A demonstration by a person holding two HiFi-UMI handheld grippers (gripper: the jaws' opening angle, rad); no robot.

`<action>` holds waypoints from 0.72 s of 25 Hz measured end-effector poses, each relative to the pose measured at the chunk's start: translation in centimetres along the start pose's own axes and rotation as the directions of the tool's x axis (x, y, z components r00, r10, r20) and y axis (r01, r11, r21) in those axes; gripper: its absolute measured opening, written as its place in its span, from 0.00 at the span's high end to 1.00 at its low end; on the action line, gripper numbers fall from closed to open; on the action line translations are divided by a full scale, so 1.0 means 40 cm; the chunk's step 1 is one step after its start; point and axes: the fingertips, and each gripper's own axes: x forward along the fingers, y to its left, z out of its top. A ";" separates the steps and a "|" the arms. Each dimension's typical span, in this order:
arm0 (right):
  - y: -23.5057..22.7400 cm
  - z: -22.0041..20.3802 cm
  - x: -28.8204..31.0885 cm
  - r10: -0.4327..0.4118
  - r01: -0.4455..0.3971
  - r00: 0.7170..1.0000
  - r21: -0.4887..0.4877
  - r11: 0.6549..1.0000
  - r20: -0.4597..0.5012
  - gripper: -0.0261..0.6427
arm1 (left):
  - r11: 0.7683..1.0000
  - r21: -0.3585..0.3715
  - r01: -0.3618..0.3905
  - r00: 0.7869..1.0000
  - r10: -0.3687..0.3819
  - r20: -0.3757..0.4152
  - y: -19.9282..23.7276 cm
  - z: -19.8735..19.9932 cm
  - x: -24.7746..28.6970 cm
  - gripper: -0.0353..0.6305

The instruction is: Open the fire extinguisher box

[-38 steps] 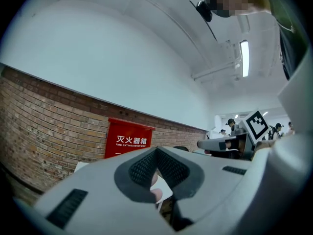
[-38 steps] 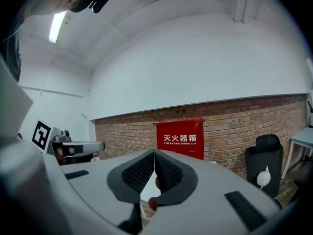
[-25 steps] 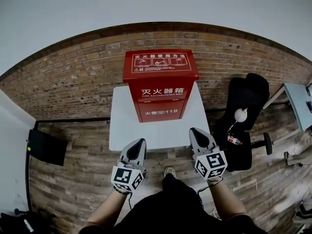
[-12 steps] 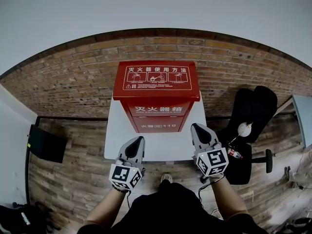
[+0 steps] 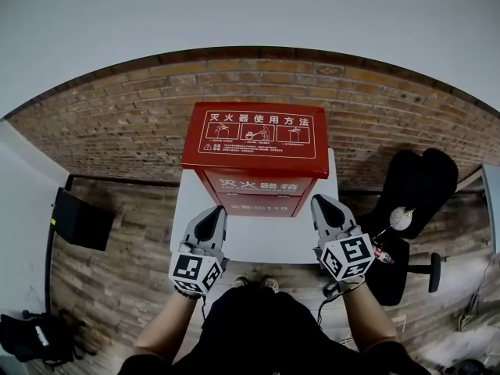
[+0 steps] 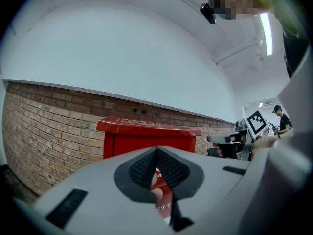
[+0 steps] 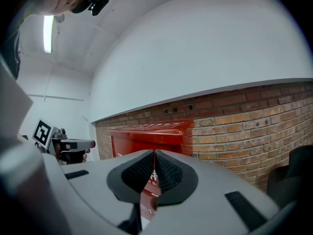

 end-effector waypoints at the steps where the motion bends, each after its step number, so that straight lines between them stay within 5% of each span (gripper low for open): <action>1: -0.003 0.003 0.007 -0.003 0.003 1.000 0.000 1.000 0.000 0.93 | 1.000 0.001 -0.006 1.000 0.006 0.000 0.015 0.006 0.006 0.87; 8: -0.009 0.028 0.022 0.014 -0.015 1.000 0.022 1.000 0.027 0.93 | 1.000 -0.008 -0.019 1.000 0.019 -0.001 0.125 0.037 0.036 0.86; 10: -0.015 0.041 0.019 0.014 -0.016 0.999 0.030 0.999 0.038 0.93 | 1.000 -0.010 -0.005 1.000 0.005 0.004 0.150 0.052 0.039 0.79; 18: -0.041 0.060 0.024 0.005 -0.005 1.000 0.011 1.000 0.031 0.72 | 0.999 0.041 0.024 1.000 -0.024 -0.008 0.266 0.090 0.046 0.60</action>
